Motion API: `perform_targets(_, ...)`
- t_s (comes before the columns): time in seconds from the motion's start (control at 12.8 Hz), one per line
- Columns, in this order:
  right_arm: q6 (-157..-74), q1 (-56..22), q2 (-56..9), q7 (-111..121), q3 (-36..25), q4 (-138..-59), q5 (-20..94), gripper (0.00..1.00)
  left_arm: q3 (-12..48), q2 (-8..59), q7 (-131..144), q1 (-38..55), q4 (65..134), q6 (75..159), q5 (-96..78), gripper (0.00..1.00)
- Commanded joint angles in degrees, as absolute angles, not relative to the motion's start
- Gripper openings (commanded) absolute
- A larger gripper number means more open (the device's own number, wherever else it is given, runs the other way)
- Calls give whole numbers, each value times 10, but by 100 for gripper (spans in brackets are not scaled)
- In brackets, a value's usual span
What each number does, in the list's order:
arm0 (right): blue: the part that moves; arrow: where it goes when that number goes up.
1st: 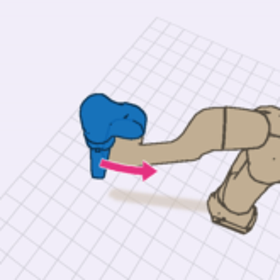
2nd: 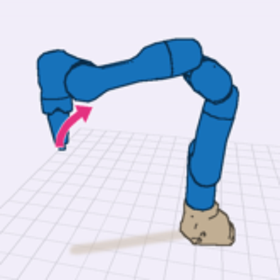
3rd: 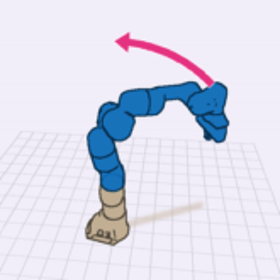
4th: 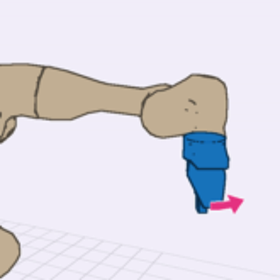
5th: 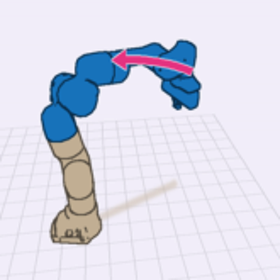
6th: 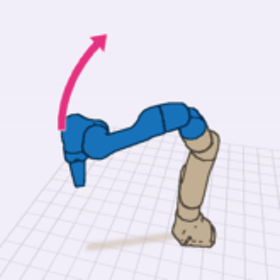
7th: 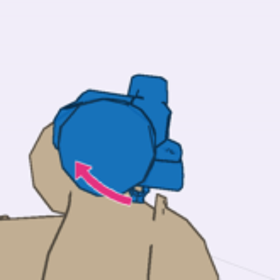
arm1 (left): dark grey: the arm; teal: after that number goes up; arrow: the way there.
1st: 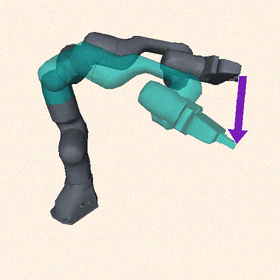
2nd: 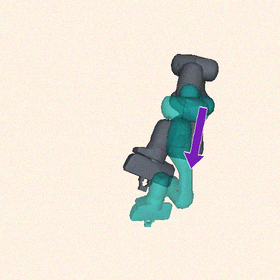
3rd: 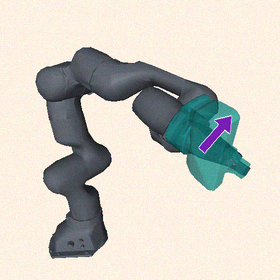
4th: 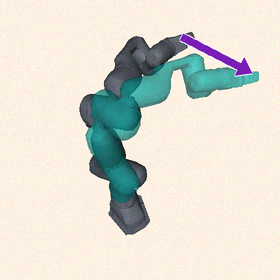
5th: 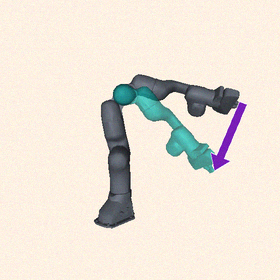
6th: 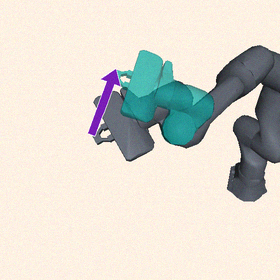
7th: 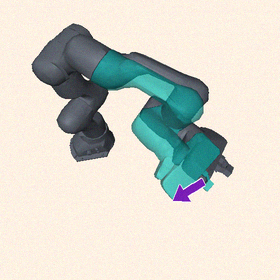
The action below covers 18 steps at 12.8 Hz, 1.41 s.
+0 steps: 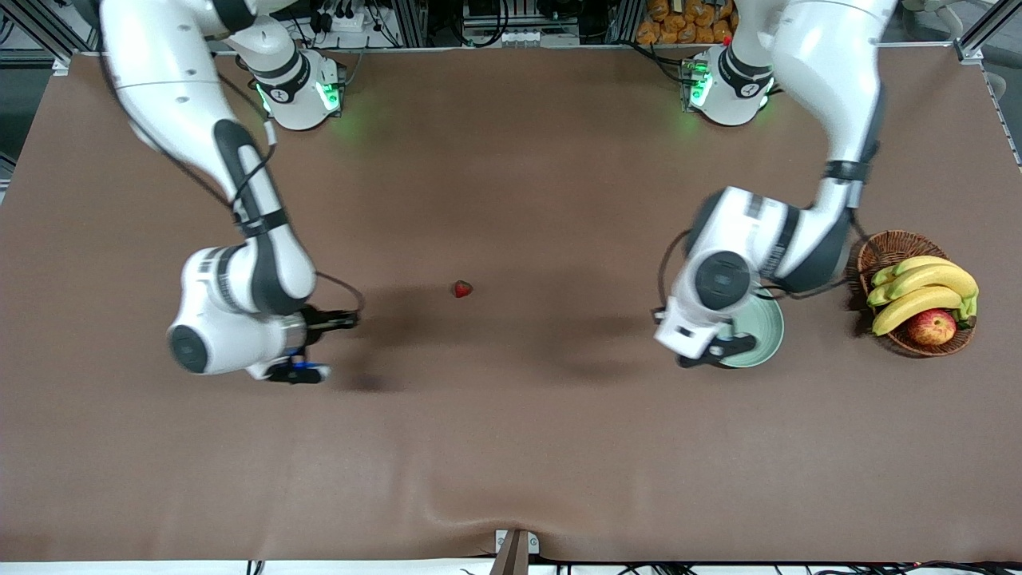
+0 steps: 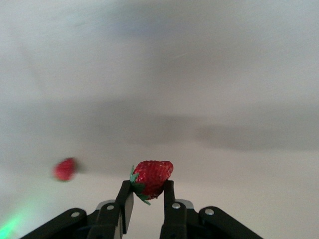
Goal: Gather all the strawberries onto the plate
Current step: 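Drop the strawberry on the plate while the right gripper brings another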
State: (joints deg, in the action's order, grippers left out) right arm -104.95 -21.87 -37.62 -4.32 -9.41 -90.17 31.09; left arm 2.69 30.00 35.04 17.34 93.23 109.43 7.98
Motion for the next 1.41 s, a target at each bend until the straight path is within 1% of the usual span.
perform_targets(0.0, -1048, -274, -366, -136, -100, -900, 375, 0, 34, 293, 280, 116, 972, 1135, 105, 0)
perform_targets(0.08, -1056, -300, -368, -164, -100, -895, 392, 0, 35, 301, 245, 86, 987, 1164, 124, 0)
perform_targets(0.23, -1126, -345, -373, -218, -99, -892, 414, 0, 36, 311, 199, 54, 1020, 1233, 133, 0)
perform_targets(0.47, -1213, -412, -398, -277, -99, -892, 417, 0, 35, 328, 198, 49, 1024, 1242, 133, 1)
perform_targets(0.55, -1236, -427, -406, -286, -99, -892, 417, 0, 35, 332, 198, 45, 1025, 1242, 133, 14)
perform_targets(0.63, -1251, -437, -413, -287, -99, -892, 417, 0, 36, 340, 198, 44, 1025, 1242, 133, 35)
perform_targets(0.7, -1253, -441, -422, -287, -99, -892, 417, 3, 35, 341, 198, 45, 1024, 1242, 133, 57)
perform_targets(0.78, -1254, -446, -431, -287, -99, -892, 417, 16, 36, 339, 198, 46, 1025, 1238, 133, 64)
perform_targets(0.86, -1259, -446, -436, -287, -99, -892, 416, 52, 36, 334, 197, 46, 1025, 1233, 133, 94)
perform_targets(0.94, -1266, -447, -437, -286, -99, -893, 415, 84, 37, 325, 197, 45, 1023, 1223, 133, 100)
perform_targets(1.02, -1267, -442, -435, -287, -99, -892, 415, 95, 40, 315, 198, 47, 1020, 1209, 133, 100)
perform_targets(1.1, -1265, -437, -431, -285, -99, -892, 415, 97, 45, 297, 200, 51, 1018, 1190, 126, 100)
perform_targets(1.25, -1256, -414, -416, -287, -99, -889, 415, 100, 91, 278, 223, 52, 1004, 1166, 119, 100)
perform_targets(1.33, -1239, -397, -396, -288, -99, -889, 412, 100, 113, 279, 257, 55, 991, 1154, 115, 100)
